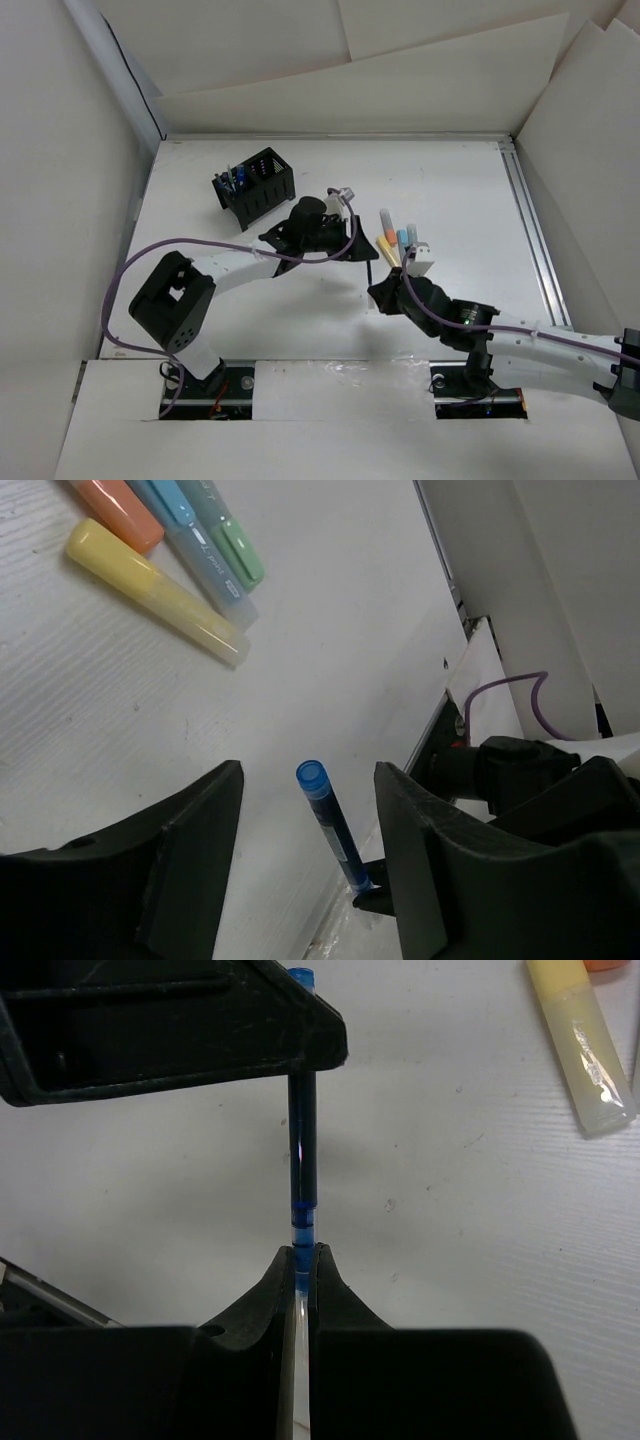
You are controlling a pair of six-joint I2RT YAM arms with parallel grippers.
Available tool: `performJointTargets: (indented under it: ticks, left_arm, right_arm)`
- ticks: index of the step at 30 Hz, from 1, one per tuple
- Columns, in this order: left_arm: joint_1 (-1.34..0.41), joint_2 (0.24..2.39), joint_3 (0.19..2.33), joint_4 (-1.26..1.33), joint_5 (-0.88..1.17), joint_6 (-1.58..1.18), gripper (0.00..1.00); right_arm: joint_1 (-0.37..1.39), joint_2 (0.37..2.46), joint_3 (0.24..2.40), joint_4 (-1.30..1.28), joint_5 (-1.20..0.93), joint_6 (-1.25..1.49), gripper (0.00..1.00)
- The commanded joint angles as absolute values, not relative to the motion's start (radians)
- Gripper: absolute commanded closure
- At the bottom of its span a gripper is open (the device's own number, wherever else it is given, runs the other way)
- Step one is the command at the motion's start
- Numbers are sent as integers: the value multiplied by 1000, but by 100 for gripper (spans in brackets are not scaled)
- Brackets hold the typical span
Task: Sort the stationery into containers
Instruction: Pick up the pen from the center of the board, then place the pen in the storage box.
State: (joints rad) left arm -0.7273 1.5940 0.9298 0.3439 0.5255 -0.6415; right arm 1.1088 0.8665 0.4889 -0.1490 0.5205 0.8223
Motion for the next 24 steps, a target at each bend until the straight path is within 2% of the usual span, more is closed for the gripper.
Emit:
performJointTargets:
  ticks: [1,5,6,7,10,12,13,14,15,18,21,24]
  left_arm:
    - [-738,1604,971,399,557,-620,49]
    - [-747,1623,986,408,575,-620,69]
    - [-758,1623,986,417,565,-620,80]
    - [-758,1623,986,417,565,-620,85]
    - [-758,1632,1008,407,565,-630,100]
    - [-758,1623,1008,397,523,-630,100]
    - [-758,1623,1008,397,502,-630,100]
    - [-749,1611,1008,379,482,-630,100]
    - [-739,1602,1021,370,454,-630,100]
    - [-680,1592,1061,336,389,-641,100]
    - [-606,1583,1116,296,304,-650,100]
    - [-540,1583,1204,256,217,-663,100]
  right_arm:
    - [1120,864,500,-97,517,795,100]
    - [1120,854,500,-87,517,795,100]
    - [1120,854,500,-87,517,795,100]
    - [1120,854,500,-87,526,795,100]
    - [1120,854,500,-87,526,795,100]
    - [1120,854,500,-87,535,795,98]
    - [1120,854,500,-87,535,795,92]
    - [1120,854,500,-87,544,804,75]
    - [1120,844,500,-103,555,816,66]
    - [1120,804,509,-146,566,836,46]
    - [1120,747,500,-170,577,845,41]
    - [1120,713,479,-195,601,845,41]
